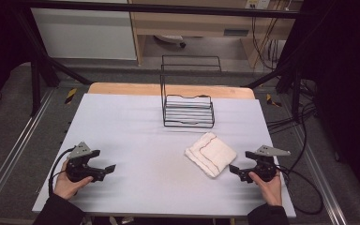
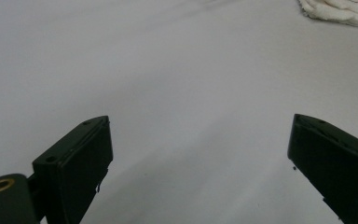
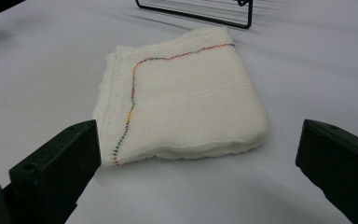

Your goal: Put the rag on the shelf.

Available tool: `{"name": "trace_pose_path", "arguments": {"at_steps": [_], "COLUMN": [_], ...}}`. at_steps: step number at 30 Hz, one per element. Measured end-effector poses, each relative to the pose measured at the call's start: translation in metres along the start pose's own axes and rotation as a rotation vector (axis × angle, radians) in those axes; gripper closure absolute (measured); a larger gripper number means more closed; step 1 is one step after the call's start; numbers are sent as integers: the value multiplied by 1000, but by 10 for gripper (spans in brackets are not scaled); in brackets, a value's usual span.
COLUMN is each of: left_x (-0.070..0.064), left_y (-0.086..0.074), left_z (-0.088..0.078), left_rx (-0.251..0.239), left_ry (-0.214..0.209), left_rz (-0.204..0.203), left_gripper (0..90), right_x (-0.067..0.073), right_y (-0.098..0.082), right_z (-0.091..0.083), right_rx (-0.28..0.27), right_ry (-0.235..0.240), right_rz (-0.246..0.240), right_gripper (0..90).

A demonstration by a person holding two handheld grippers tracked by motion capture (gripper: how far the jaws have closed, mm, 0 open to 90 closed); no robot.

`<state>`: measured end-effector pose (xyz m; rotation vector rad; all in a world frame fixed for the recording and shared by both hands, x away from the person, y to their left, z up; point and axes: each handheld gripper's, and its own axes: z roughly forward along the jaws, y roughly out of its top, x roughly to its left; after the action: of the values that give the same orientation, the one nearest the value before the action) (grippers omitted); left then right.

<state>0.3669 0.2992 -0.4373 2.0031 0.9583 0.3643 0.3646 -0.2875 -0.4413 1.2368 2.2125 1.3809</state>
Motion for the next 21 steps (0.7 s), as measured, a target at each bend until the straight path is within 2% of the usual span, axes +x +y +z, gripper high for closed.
{"name": "trace_pose_path", "arguments": {"at_steps": [10, 14, 21], "left_x": [0, 0, 1], "left_y": [-1, -1, -1], "left_z": [0, -1, -1], "left_rx": [0, 3, 4], "left_ry": [2, 3, 11], "left_rz": [-4, 2, -1], "left_gripper": [68, 70, 70], "right_x": [4, 10, 29], "right_y": [2, 5, 17], "right_z": [0, 3, 15], "right_rx": [9, 19, 27], "right_ry": [-3, -19, -42], "right_rz": [-16, -42, -52], "right_gripper": [6, 23, 94]}}
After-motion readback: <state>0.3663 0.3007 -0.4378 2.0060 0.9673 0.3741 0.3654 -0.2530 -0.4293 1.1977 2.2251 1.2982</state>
